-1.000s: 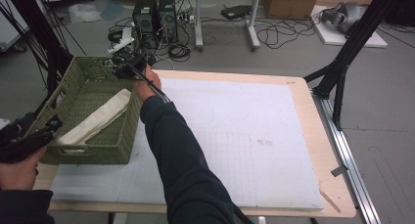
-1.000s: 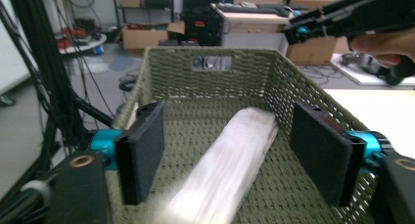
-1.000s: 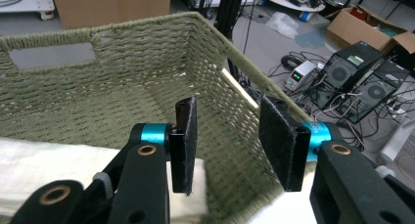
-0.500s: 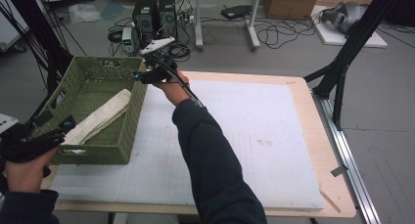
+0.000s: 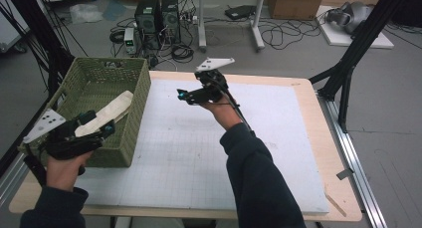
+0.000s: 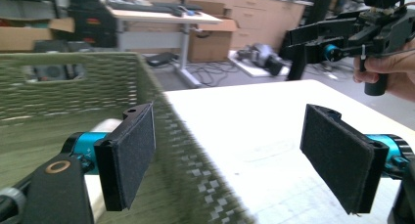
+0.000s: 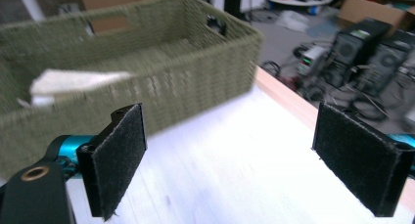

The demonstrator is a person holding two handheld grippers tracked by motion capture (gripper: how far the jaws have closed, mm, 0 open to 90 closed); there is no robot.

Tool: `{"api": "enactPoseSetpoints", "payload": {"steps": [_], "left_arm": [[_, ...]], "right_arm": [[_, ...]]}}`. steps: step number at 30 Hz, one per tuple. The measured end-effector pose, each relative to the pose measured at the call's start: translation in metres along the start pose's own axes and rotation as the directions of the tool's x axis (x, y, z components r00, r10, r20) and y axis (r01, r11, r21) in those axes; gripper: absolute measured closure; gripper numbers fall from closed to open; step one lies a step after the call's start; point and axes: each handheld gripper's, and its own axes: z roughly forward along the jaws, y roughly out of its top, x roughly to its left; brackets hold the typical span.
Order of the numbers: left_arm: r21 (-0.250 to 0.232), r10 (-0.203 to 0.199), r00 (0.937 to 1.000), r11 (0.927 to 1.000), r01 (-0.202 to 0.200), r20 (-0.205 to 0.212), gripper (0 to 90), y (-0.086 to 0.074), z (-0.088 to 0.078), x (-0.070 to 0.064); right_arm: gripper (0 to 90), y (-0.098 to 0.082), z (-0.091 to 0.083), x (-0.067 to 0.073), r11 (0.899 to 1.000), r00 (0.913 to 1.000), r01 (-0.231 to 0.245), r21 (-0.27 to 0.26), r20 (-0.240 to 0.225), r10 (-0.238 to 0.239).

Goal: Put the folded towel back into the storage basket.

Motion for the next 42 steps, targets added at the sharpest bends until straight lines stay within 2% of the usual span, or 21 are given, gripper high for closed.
{"api": "enactPoseSetpoints", "payload": {"steps": [4,8,11,15,16,18,23,25,27,30,34,38,40,42], "left_arm": [[0.01,0.013,0.9983,0.9999,-0.014,0.057,21.3,-0.004,0.015,-0.015],[0.016,0.026,0.9932,0.9995,-0.028,0.114,21.3,-0.009,0.03,-0.029],[0.021,0.032,0.9841,0.9991,-0.037,0.174,21.3,-0.013,0.04,-0.04],[0.025,0.048,0.9709,0.9982,-0.055,0.235,21.3,-0.02,0.056,-0.056],[0.024,0.046,0.9692,0.9983,-0.053,0.242,21.3,-0.021,0.058,-0.059],[0.023,0.047,0.962,0.9982,-0.055,0.269,21.5,-0.026,0.066,-0.067],[0.023,0.048,0.9469,0.998,-0.058,0.318,21.7,-0.035,0.081,-0.08],[0.023,0.058,0.9415,0.9973,-0.07,0.332,21.8,-0.039,0.085,-0.083],[0.026,0.062,0.9391,0.9968,-0.075,0.338,21.7,-0.042,0.089,-0.086],[0.034,0.074,0.9378,0.9953,-0.09,0.339,21.7,-0.05,0.094,-0.091],[0.056,0.089,0.9402,0.9919,-0.114,0.329,21.8,-0.064,0.102,-0.095],[0.064,0.104,0.9392,0.9893,-0.132,0.327,22.1,-0.073,0.104,-0.096],[0.065,0.106,0.9388,0.9888,-0.135,0.328,23.0,-0.077,0.104,-0.096],[0.075,0.105,0.9377,0.9877,-0.137,0.331,23.0,-0.081,0.104,-0.097]], "right_arm": [[11.9,-0.02,-0.027,-0.007,1.0,0.9992,-0.006,0.001,0.04,0.006],[11.7,-0.039,-0.056,-0.01,1.0,0.9973,-0.018,0.001,0.071,0.018],[11.6,-0.055,-0.078,-0.011,1.0,0.9953,-0.026,-0.006,0.093,0.026],[11.4,-0.077,-0.108,-0.011,0.999,0.9903,-0.035,-0.018,0.134,0.038],[11.4,-0.085,-0.117,-0.011,0.999,0.9876,-0.036,-0.022,0.152,0.039],[11.4,-0.097,-0.13,-0.01,0.998,0.9834,-0.053,-0.038,0.172,0.059],[11.4,-0.129,-0.161,-0.007,0.999,0.961,-0.044,-0.014,0.273,0.046],[11.4,-0.142,-0.173,-0.005,0.998,0.9533,-0.067,-0.017,0.294,0.069],[11.3,-0.155,-0.183,-0.005,0.996,0.9432,-0.082,-0.023,0.321,0.086],[11.1,-0.171,-0.193,-0.004,0.995,0.9328,-0.101,-0.013,0.347,0.099],[11.1,-0.189,-0.202,-0.002,0.991,0.919,-0.132,-0.008,0.374,0.126],[11.1,-0.206,-0.207,0.0,0.986,0.908,-0.164,-0.014,0.389,0.156],[11.1,-0.211,-0.209,0.0,0.987,0.9085,-0.159,0.004,0.392,0.145],[11.1,-0.213,-0.21,0.001,0.987,0.9054,-0.157,0.012,0.401,0.14]]}}
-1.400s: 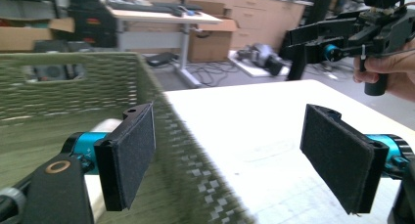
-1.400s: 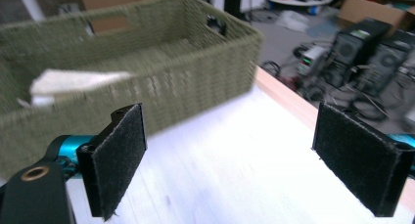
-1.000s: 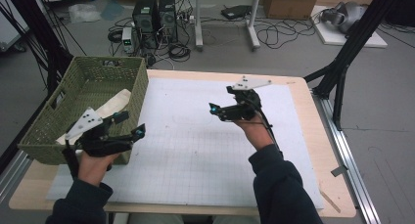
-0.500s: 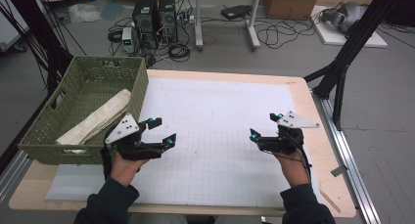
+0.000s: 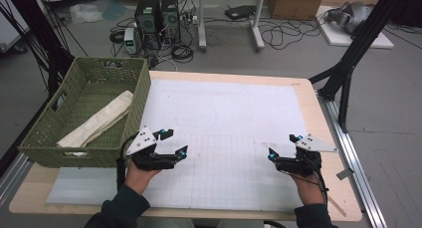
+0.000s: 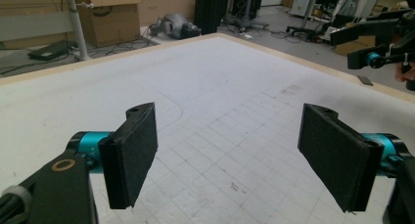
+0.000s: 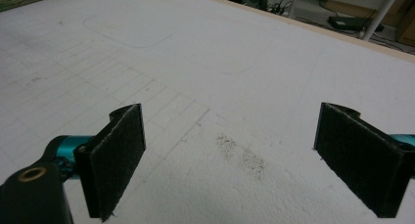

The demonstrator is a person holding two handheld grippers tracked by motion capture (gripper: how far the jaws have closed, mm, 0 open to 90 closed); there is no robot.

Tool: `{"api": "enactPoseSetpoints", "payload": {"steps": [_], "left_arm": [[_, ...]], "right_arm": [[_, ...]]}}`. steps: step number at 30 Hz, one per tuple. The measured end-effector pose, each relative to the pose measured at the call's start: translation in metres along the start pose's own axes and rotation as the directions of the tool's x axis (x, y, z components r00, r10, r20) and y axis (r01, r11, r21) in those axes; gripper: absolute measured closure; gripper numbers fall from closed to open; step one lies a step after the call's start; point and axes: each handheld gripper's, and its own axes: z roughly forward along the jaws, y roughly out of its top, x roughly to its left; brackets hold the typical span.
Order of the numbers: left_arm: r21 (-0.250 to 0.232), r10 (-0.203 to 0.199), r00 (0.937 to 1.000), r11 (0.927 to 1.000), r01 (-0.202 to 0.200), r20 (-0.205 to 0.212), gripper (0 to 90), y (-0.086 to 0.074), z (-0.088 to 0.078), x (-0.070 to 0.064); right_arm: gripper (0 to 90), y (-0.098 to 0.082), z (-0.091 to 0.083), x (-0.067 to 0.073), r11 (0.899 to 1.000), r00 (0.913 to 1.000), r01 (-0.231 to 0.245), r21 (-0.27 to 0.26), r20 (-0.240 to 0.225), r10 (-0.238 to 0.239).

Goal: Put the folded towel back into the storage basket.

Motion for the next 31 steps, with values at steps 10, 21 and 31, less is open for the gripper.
{"api": "enactPoseSetpoints", "payload": {"steps": [10,21,31], "left_arm": [[0.035,0.009,0.9998,0.9993,-0.009,0.018,23.7,-0.0099,0.0018,-0.0061],[0.036,-0.01,0.9999,0.9993,0.01,-0.005,23.6,-0.0107,-0.0012,-0.0019],[0.04,-0.016,0.9999,0.9991,0.017,-0.004,23.7,-0.0106,0.0013,-0.0002]], "right_arm": [[11.0,-0.0038,-0.0009,0.0038,1.0,0.9999,-0.012,0.007,0.01,0.012],[11.0,-0.0028,0.0002,0.0032,1.0,0.9996,-0.019,-0.008,0.02,0.019],[11.1,-0.0026,-0.0004,0.0028,0.999,0.9995,-0.019,-0.026,0.023,0.02]]}}
